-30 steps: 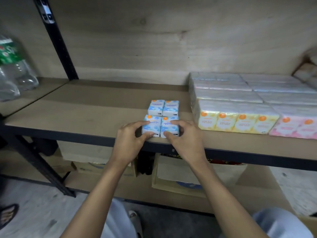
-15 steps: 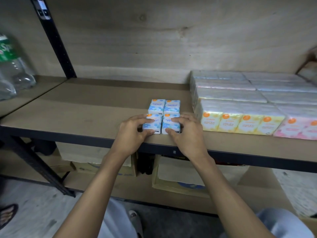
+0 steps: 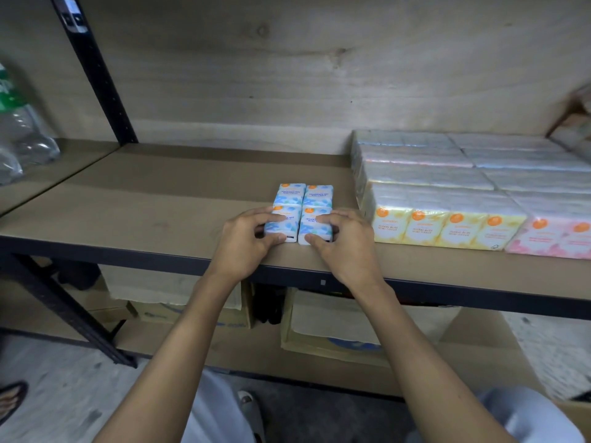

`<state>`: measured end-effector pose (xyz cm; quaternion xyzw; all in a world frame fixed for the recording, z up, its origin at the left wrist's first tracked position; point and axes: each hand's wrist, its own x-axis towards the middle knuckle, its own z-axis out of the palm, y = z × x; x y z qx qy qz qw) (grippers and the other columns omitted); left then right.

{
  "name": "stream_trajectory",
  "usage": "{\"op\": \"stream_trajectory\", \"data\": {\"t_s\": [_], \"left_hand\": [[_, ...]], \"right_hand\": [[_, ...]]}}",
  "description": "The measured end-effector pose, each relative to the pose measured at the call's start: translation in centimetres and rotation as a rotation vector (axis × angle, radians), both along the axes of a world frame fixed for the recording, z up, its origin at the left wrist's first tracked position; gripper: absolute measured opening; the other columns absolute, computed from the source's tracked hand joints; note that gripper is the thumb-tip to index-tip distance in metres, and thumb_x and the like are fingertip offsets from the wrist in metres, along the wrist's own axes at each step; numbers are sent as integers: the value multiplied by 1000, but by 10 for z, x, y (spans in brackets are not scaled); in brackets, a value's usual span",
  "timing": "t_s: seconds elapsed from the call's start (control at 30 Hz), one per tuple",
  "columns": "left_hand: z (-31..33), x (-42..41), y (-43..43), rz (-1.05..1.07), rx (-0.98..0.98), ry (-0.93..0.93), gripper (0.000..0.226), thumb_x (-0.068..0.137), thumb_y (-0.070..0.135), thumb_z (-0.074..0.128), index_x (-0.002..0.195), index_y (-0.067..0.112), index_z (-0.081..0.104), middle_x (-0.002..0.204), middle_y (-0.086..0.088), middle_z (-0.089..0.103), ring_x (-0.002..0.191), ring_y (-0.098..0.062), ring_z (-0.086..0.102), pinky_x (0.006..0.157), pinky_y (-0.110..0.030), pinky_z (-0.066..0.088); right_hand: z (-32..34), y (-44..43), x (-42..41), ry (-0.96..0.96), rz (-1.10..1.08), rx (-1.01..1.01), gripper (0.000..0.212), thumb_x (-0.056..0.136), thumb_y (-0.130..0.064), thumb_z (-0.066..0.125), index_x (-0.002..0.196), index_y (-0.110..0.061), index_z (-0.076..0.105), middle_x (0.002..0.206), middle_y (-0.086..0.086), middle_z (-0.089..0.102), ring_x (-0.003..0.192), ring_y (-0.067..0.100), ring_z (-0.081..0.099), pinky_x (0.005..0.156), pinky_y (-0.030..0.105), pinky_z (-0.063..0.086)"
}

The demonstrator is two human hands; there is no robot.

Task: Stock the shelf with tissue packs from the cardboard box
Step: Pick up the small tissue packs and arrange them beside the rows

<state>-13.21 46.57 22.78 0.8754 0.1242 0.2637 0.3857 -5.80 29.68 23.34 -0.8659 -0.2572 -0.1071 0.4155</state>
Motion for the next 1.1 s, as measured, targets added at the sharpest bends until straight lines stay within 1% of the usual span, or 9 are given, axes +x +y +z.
{"op": "stream_trajectory", "data": {"t_s": [0.03, 0.1, 0.2, 0.43, 0.6, 0.7, 0.8, 0.9, 1.1], "left_hand": [[0, 0, 0, 2, 4, 1, 35, 77, 14, 78, 111, 19, 72, 130, 5, 60, 113, -2, 56, 93, -3, 39], [-1, 0, 0, 2, -1, 1, 35, 77, 14, 78, 111, 19, 72, 131, 5, 59, 112, -1, 55, 90, 1, 38], [-2, 0, 0, -2, -17, -9, 35, 77, 13, 78, 111, 18, 72, 131, 5, 59, 112, -1, 56, 91, -1, 39], [-3, 1, -1, 4, -29, -41, 36, 76, 11, 79, 110, 17, 72, 129, 3, 61, 111, -4, 58, 92, -3, 40], [-6, 2, 1, 1, -41, -45, 36, 75, 13, 79, 110, 19, 72, 130, 3, 60, 115, -7, 59, 100, -19, 45], [-6, 2, 1, 4, -35, -49, 36, 75, 13, 80, 110, 19, 72, 129, 4, 61, 115, -8, 59, 101, -22, 45], [-6, 2, 0, 10, -25, -49, 35, 76, 14, 79, 110, 18, 72, 130, 4, 61, 115, -7, 58, 100, -20, 44], [-6, 2, 0, 22, -1, -46, 35, 76, 14, 79, 111, 18, 72, 131, 3, 60, 115, -6, 58, 98, -14, 43], [-7, 3, 0, 23, 5, -42, 36, 76, 13, 79, 111, 17, 72, 130, 3, 60, 115, -5, 57, 96, -9, 41]], "right_hand": [[0, 0, 0, -1, -1, 2, 43, 75, -27, 79, 114, -15, 69, 124, 3, 56, 109, 13, 56, 101, 23, 42], [-1, 2, 1, -4, -3, 7, 42, 75, -27, 79, 114, -15, 70, 124, 3, 56, 109, 14, 56, 101, 24, 42], [-2, 2, 1, -7, -7, 14, 42, 74, -28, 80, 113, -16, 70, 123, 3, 57, 109, 14, 56, 100, 27, 43], [-4, 4, 3, -4, -9, 32, 42, 74, -28, 80, 113, -16, 69, 124, 3, 56, 111, 12, 55, 99, 29, 45], [-6, 4, 4, 5, -9, 42, 41, 75, -28, 79, 113, -16, 69, 125, 3, 56, 112, 13, 54, 101, 26, 43], [-6, 5, 5, 5, -13, 44, 42, 75, -28, 79, 113, -16, 69, 125, 3, 56, 112, 12, 55, 101, 24, 42], [-6, 5, 4, 6, -12, 51, 42, 75, -28, 79, 114, -15, 69, 126, 3, 56, 113, 13, 55, 101, 27, 43], [-7, 5, 4, -1, -11, 47, 43, 75, -29, 79, 114, -15, 69, 127, 3, 56, 114, 12, 53, 102, 27, 43], [-7, 5, 4, -5, -16, 30, 42, 76, -31, 78, 115, -17, 69, 128, 2, 56, 116, 12, 52, 102, 22, 39]]}}
